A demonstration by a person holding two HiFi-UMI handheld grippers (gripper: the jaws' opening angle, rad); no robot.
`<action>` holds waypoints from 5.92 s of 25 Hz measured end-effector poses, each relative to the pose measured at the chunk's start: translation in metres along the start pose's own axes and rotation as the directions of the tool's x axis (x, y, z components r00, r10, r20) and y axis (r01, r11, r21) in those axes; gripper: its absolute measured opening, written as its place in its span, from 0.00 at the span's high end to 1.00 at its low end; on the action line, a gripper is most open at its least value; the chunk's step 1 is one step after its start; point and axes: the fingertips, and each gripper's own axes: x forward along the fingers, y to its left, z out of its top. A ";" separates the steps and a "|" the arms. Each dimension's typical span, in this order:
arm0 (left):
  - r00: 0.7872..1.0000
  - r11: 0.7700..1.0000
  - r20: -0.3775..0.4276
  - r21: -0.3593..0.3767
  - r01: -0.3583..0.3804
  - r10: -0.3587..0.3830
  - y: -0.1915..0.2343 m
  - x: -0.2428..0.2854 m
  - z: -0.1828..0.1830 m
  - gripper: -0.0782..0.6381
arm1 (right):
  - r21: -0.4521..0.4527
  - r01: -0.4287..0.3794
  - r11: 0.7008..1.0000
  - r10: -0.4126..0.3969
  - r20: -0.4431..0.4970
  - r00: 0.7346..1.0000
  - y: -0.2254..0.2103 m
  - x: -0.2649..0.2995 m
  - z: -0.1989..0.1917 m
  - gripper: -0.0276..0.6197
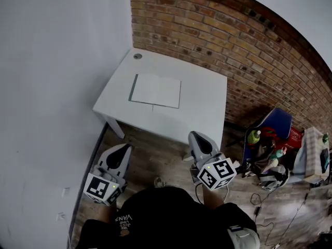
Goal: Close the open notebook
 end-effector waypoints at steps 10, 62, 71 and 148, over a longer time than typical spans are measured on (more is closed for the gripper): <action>0.999 0.999 -0.004 -0.014 -0.045 0.045 -0.003 0.062 -0.009 0.88 | -0.007 -0.062 0.998 0.062 -0.056 0.996 -0.055 0.021 -0.006 0.96; 0.933 0.935 -0.067 0.021 0.355 -0.353 0.252 0.212 0.029 0.88 | 0.055 0.368 0.928 -0.369 0.013 0.929 -0.069 0.228 0.011 0.96; 0.909 0.912 -0.079 -0.007 0.410 -0.409 0.283 0.222 0.019 0.88 | 0.061 0.424 0.904 -0.425 0.002 0.905 -0.057 0.250 0.003 0.96; 0.910 0.992 -0.395 -0.039 0.120 -0.126 0.320 0.378 -0.147 0.88 | -0.089 0.358 0.929 -0.362 -0.409 0.837 -0.253 0.341 -0.157 0.96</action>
